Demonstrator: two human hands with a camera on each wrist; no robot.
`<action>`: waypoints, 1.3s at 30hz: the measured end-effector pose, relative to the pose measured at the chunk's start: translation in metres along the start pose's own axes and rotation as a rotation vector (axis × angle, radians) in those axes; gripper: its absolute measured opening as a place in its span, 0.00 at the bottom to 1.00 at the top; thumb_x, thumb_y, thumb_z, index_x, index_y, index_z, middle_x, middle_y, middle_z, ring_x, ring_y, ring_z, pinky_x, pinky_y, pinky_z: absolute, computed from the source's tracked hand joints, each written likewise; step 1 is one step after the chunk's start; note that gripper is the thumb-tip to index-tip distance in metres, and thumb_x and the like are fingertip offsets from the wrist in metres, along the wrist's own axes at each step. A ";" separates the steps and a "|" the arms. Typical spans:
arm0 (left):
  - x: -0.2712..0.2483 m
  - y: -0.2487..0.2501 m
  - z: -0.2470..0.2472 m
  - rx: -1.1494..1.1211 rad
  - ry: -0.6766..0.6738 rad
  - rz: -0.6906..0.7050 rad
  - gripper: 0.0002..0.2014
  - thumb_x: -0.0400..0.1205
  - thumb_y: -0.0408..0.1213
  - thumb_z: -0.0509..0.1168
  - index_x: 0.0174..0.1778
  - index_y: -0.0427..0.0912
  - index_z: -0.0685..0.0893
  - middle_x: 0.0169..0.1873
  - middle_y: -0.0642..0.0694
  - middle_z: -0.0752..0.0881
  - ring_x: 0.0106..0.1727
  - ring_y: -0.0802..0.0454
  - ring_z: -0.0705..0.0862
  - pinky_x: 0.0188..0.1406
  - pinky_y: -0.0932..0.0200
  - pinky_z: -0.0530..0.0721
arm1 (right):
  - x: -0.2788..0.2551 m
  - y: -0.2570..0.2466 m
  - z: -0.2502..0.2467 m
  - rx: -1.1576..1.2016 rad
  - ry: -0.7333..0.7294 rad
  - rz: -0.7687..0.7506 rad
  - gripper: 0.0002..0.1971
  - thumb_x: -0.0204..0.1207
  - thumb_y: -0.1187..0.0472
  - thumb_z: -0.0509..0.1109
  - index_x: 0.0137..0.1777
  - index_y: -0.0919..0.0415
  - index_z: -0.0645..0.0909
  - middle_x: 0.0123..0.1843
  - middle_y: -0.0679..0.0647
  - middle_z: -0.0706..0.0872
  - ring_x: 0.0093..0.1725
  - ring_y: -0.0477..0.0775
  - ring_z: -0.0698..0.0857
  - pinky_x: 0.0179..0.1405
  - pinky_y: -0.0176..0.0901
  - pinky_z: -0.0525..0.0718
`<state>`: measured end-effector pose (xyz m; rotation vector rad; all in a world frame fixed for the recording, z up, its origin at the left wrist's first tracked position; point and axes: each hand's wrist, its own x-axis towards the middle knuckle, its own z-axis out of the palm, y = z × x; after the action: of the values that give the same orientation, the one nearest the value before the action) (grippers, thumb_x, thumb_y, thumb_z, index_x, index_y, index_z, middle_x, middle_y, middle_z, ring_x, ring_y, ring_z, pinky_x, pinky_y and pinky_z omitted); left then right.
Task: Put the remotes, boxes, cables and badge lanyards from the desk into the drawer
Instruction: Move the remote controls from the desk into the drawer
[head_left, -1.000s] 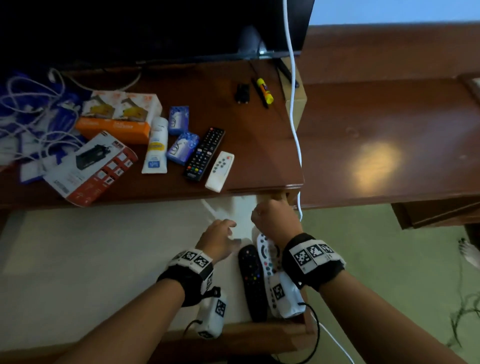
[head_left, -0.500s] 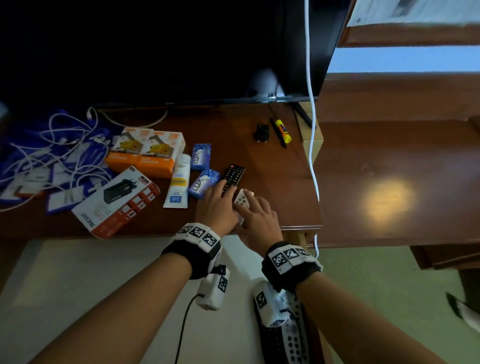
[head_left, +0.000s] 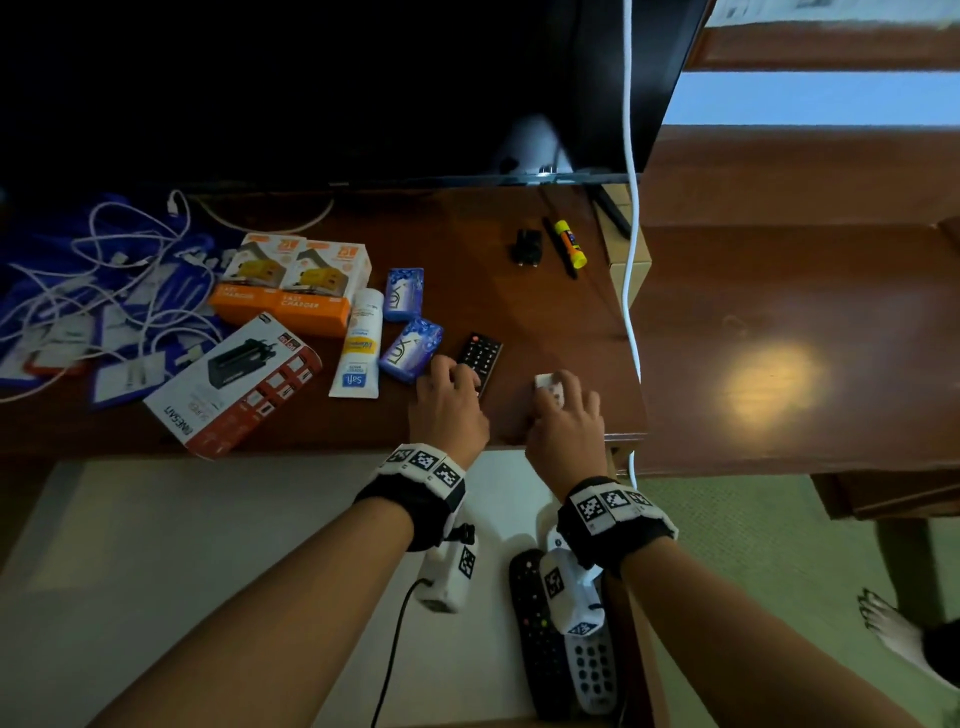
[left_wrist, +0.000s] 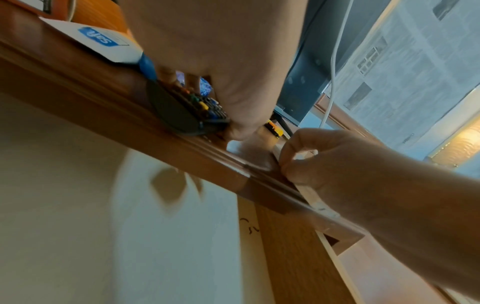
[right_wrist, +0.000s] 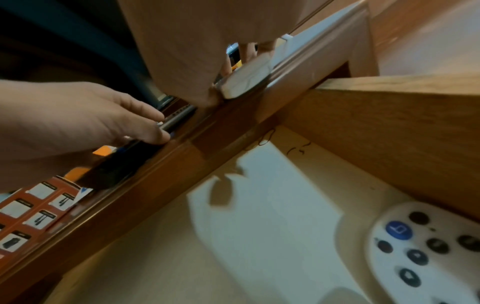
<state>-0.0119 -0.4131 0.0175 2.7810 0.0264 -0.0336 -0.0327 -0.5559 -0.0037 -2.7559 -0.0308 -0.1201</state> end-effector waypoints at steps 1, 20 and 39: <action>-0.004 0.001 0.001 -0.030 0.004 -0.024 0.19 0.74 0.35 0.71 0.58 0.45 0.74 0.64 0.43 0.68 0.63 0.39 0.73 0.51 0.46 0.81 | -0.002 -0.001 -0.001 -0.011 -0.005 0.036 0.19 0.68 0.68 0.67 0.60 0.62 0.78 0.74 0.65 0.71 0.58 0.72 0.73 0.50 0.62 0.79; -0.141 -0.041 0.036 -0.431 -0.347 -0.469 0.28 0.76 0.43 0.71 0.67 0.40 0.68 0.55 0.40 0.83 0.53 0.42 0.83 0.46 0.54 0.82 | -0.121 -0.028 0.045 0.488 -0.402 0.267 0.28 0.69 0.67 0.69 0.70 0.58 0.68 0.57 0.64 0.74 0.52 0.68 0.78 0.51 0.53 0.80; -0.165 -0.063 0.092 -0.201 -0.664 -0.544 0.27 0.79 0.44 0.66 0.71 0.37 0.69 0.67 0.34 0.79 0.65 0.35 0.80 0.63 0.46 0.80 | -0.152 -0.026 0.078 -0.011 -0.787 0.187 0.11 0.75 0.57 0.66 0.54 0.60 0.83 0.56 0.63 0.84 0.64 0.67 0.77 0.64 0.56 0.77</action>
<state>-0.1801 -0.3888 -0.0861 2.3480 0.5727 -1.0122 -0.1791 -0.5034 -0.0790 -2.6149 0.0185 1.0039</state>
